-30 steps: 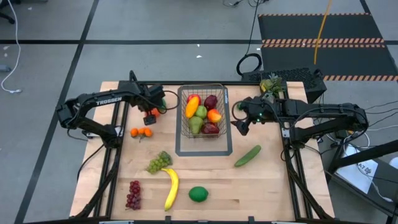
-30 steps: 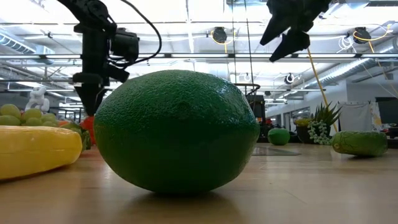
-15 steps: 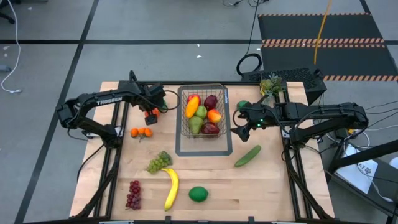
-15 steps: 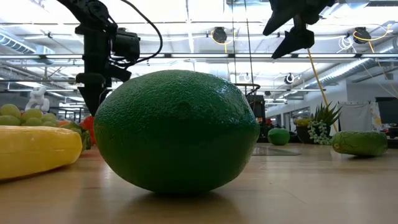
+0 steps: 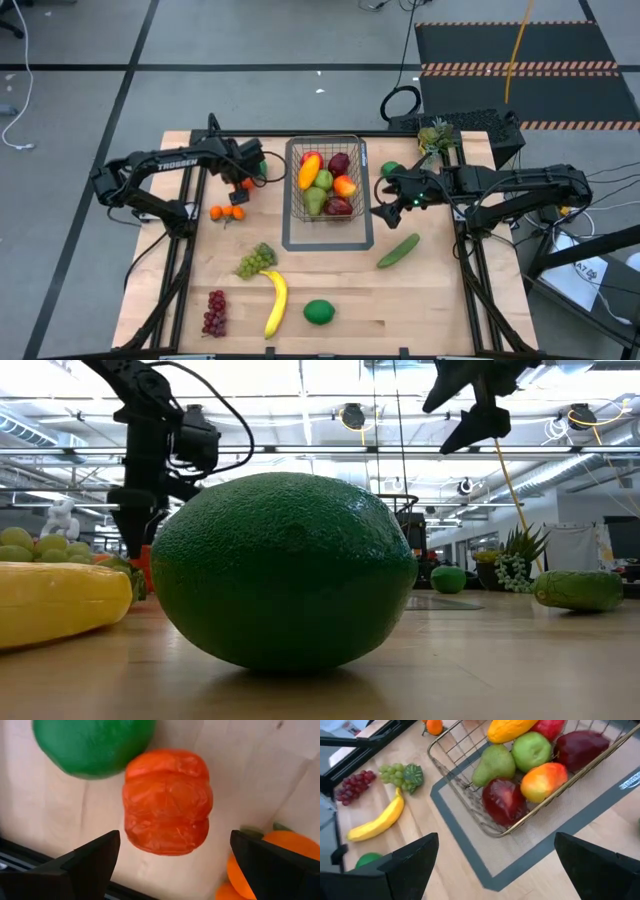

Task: Build produce basket
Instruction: Put the orange pumpkin into the gold wire basket

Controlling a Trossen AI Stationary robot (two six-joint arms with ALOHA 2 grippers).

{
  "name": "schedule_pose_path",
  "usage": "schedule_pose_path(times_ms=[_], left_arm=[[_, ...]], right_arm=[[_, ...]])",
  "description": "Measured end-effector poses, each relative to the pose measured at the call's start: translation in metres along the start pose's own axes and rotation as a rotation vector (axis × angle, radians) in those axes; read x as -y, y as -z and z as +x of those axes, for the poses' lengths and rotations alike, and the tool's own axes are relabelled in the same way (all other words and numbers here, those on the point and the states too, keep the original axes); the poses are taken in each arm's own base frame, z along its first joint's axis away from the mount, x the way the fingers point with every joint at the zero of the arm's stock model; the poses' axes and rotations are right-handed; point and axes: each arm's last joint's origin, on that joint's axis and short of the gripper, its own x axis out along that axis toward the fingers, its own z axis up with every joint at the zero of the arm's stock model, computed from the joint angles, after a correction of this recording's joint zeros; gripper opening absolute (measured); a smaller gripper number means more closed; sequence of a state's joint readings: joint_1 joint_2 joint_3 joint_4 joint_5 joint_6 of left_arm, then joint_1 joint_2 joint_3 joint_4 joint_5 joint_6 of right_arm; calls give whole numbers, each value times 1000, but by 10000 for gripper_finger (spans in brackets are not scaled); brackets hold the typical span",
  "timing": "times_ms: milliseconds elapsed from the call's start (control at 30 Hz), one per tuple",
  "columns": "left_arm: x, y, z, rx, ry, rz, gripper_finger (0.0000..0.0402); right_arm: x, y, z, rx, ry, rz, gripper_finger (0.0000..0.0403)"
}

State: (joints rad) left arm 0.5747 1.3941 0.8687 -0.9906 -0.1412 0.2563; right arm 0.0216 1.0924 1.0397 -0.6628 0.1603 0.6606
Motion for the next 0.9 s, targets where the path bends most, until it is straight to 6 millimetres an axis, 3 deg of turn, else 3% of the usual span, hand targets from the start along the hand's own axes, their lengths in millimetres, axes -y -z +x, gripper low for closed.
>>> schedule_pose_path(times_ms=[367,667,900], left_arm=[[1,-5,17,108,-56,19,372],[1,-5,17,106,-57,48,281],[2,1,7,11,-26,34,260]], right_arm=[[0,0,0,-5,-6,33,392],[0,0,0,-2,-3,53,392],[-1,1,0,-2,-3,114,392]])
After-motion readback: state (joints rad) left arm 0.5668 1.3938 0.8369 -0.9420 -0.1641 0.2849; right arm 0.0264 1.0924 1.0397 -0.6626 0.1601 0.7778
